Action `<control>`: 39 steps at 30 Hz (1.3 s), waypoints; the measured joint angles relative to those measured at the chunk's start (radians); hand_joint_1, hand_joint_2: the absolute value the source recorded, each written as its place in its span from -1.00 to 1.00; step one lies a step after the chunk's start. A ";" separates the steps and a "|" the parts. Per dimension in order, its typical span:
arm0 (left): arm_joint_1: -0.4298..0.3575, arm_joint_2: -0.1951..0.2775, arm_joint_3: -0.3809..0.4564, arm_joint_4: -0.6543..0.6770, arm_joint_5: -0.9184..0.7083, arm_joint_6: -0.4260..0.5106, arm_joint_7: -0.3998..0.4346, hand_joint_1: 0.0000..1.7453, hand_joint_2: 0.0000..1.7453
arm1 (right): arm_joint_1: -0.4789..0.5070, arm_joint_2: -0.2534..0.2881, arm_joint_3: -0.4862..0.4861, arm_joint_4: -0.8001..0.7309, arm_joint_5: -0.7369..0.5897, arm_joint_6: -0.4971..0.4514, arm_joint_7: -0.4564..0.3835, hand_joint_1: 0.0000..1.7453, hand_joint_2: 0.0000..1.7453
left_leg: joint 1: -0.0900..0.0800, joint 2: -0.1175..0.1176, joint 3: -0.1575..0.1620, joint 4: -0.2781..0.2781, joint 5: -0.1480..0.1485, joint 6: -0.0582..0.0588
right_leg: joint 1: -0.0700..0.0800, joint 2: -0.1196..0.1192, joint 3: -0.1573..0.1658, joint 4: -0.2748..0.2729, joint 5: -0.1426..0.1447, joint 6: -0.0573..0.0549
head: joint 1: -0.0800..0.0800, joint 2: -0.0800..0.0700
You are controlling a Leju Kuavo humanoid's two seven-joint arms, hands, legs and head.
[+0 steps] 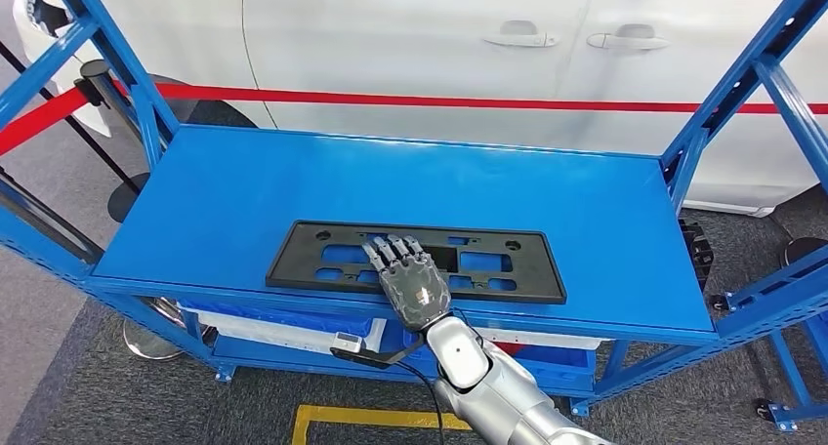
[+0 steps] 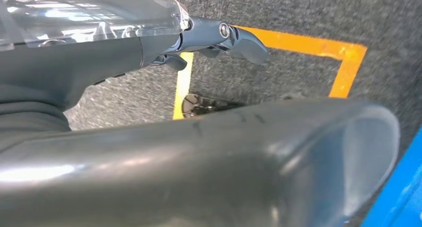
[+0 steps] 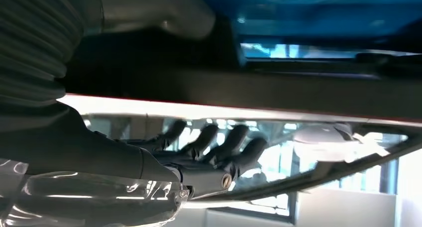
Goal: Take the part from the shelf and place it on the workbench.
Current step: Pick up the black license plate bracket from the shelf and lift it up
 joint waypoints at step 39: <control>-0.001 0.009 0.005 0.002 0.083 -0.074 -0.161 -1.00 1.00 | 0.018 0.009 -0.082 -0.071 -0.243 0.008 -0.254 0.76 1.00 | -0.002 -0.004 0.005 0.013 -0.014 -0.015 | -0.004 0.001 0.048 -0.122 0.093 -0.005 | 0.002 0.000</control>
